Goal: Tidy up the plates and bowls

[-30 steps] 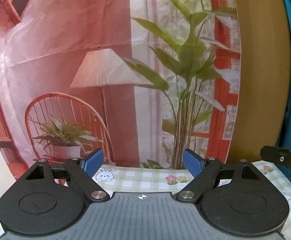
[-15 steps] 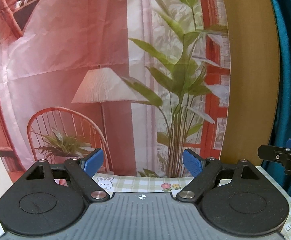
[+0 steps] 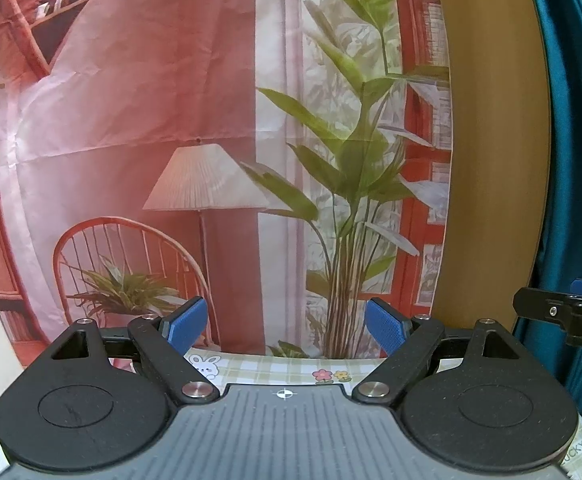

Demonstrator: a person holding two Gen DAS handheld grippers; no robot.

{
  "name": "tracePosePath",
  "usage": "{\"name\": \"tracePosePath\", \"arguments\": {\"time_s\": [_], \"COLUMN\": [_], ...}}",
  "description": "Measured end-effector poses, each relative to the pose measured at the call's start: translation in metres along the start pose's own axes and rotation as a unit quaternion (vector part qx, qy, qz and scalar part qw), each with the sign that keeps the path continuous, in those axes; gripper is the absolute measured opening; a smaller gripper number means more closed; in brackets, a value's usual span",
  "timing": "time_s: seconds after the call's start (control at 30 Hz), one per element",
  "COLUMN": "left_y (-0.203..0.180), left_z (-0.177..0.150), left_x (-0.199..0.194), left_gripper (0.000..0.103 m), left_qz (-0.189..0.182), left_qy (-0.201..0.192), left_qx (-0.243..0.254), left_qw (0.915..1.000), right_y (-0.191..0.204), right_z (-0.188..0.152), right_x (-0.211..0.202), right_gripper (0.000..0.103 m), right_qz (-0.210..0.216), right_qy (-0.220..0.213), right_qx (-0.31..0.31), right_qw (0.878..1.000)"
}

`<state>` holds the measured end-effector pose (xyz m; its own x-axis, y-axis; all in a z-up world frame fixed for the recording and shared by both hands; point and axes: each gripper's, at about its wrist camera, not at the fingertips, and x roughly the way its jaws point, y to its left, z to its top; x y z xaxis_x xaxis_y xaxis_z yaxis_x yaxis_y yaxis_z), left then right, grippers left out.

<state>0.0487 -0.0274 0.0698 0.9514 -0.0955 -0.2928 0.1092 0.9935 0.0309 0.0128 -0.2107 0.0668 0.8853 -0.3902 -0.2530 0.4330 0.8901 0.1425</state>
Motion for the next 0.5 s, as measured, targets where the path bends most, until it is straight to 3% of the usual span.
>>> {"name": "tracePosePath", "arguments": {"time_s": [0.5], "left_y": [0.0054], "left_z": [0.0002], "left_x": [-0.0021], "left_gripper": [0.088], "left_qz": [0.011], "left_qy": [0.002], "left_qx": [-0.005], "left_qw": [0.9999], "right_y": [0.0036], "right_z": [0.0018], "right_x": [-0.0017], "right_gripper": [0.103], "right_qz": [-0.002], "right_qy": [0.001], "right_qx": [-0.003], "right_qw": [1.000]}}
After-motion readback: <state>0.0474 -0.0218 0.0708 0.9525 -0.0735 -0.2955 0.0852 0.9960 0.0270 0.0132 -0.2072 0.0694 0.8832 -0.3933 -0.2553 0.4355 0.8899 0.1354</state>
